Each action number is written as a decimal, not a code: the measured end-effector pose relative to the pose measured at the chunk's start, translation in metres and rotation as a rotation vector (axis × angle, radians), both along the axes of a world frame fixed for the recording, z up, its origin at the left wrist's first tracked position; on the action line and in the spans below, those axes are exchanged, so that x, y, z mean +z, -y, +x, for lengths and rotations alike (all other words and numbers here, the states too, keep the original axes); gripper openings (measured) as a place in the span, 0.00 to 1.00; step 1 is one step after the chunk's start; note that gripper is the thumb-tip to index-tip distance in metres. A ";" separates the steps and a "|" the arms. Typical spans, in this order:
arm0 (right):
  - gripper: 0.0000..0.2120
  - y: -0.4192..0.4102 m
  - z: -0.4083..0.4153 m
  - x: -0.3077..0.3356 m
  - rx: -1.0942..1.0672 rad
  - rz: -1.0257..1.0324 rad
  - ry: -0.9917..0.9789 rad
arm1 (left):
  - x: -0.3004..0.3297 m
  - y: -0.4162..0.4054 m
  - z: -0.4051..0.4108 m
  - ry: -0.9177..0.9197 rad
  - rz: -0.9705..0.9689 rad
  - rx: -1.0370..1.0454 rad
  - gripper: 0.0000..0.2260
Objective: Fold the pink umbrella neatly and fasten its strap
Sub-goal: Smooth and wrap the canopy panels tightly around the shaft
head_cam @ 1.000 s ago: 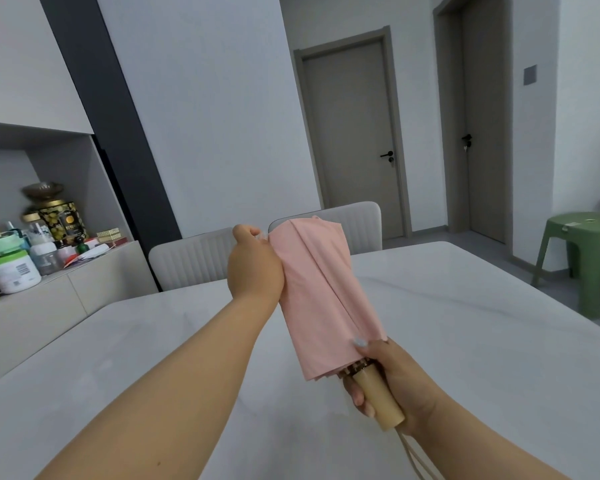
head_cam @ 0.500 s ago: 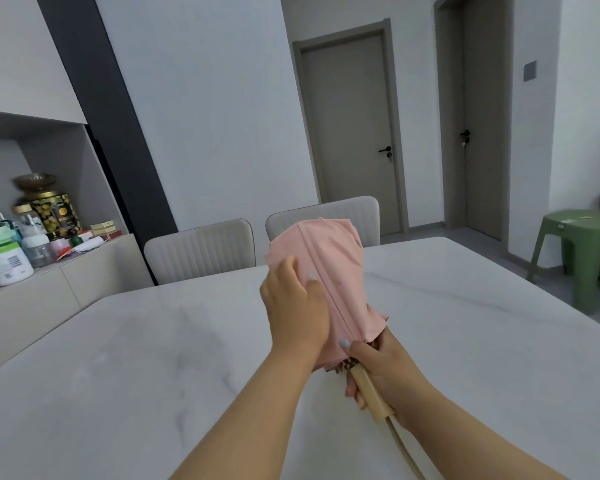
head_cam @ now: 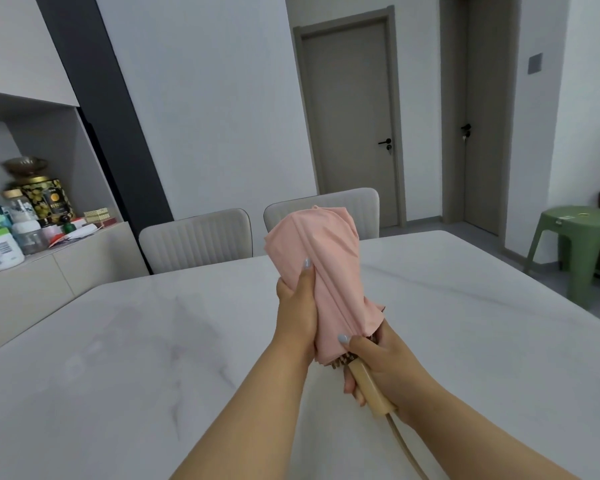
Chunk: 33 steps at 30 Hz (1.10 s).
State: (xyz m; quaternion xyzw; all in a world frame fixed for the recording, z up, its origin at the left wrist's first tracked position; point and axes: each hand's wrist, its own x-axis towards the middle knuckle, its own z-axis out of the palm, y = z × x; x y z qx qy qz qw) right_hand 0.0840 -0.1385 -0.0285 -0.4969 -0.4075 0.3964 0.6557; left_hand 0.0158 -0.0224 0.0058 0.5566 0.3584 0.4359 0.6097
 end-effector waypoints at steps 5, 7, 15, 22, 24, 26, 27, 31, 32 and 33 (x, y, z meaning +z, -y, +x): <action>0.19 0.001 -0.003 0.002 -0.011 -0.012 -0.023 | 0.004 0.000 -0.004 0.125 -0.111 -0.015 0.21; 0.24 -0.001 -0.006 0.002 -0.115 0.000 -0.056 | 0.004 0.000 -0.005 0.143 -0.092 0.020 0.18; 0.26 0.000 0.002 0.004 -0.064 -0.181 -0.273 | 0.004 0.003 -0.002 0.234 -0.062 0.086 0.20; 0.18 0.011 0.002 0.007 0.139 -0.120 -0.171 | 0.004 0.012 -0.002 0.173 -0.062 -0.049 0.21; 0.15 0.012 0.003 0.008 0.142 -0.121 -0.128 | 0.005 0.011 -0.005 0.151 -0.051 -0.074 0.22; 0.12 0.012 0.004 0.007 0.164 -0.126 -0.087 | 0.005 0.010 -0.007 0.133 -0.015 -0.093 0.23; 0.13 0.012 0.005 0.006 0.172 -0.126 -0.077 | 0.006 0.009 -0.009 0.127 0.001 -0.108 0.24; 0.09 0.010 0.004 0.006 0.181 -0.132 -0.056 | 0.005 0.008 -0.015 0.107 0.002 -0.132 0.25; 0.09 0.010 0.004 0.006 0.177 -0.135 -0.052 | 0.004 0.006 -0.015 0.092 -0.003 -0.122 0.25; 0.08 0.010 0.004 0.006 0.170 -0.136 -0.049 | 0.005 0.005 -0.016 0.068 -0.005 -0.103 0.26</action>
